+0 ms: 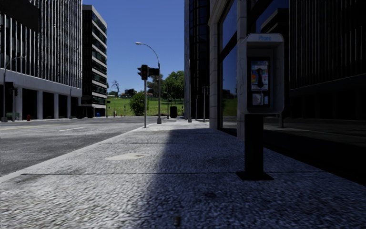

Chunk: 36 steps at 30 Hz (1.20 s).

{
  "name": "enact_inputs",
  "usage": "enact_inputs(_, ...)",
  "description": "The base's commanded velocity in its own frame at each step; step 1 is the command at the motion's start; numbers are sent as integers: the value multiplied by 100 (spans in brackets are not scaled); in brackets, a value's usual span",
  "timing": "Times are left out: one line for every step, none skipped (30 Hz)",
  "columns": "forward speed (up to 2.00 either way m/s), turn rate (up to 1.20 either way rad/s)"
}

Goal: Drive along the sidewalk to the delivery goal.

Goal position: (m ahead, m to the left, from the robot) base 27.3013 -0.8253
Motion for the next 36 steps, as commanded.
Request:
enact_inputs(200,0)
enact_inputs(200,0)
enact_inputs(200,0)
enact_inputs(200,0)
enact_inputs(200,0)
enact_inputs(200,0)
enact_inputs(200,0)
enact_inputs(200,0)
enact_inputs(200,0)
enact_inputs(200,0)
enact_inputs(200,0)
enact_inputs(200,0)
enact_inputs(200,0)
enact_inputs(200,0)
enact_inputs(200,0)
enact_inputs(200,0)
enact_inputs(200,0)
enact_inputs(200,0)
enact_inputs(200,0)
enact_inputs(200,0)
enact_inputs(200,0)
enact_inputs(200,0)
enact_inputs(200,0)
enact_inputs(200,0)
enact_inputs(200,0)
enact_inputs(200,0)
enact_inputs(200,0)
enact_inputs(200,0)
enact_inputs(200,0)
enact_inputs(200,0)
enact_inputs(200,0)
enact_inputs(200,0)
enact_inputs(200,0)
enact_inputs(200,0)
enact_inputs(200,0)
enact_inputs(200,0)
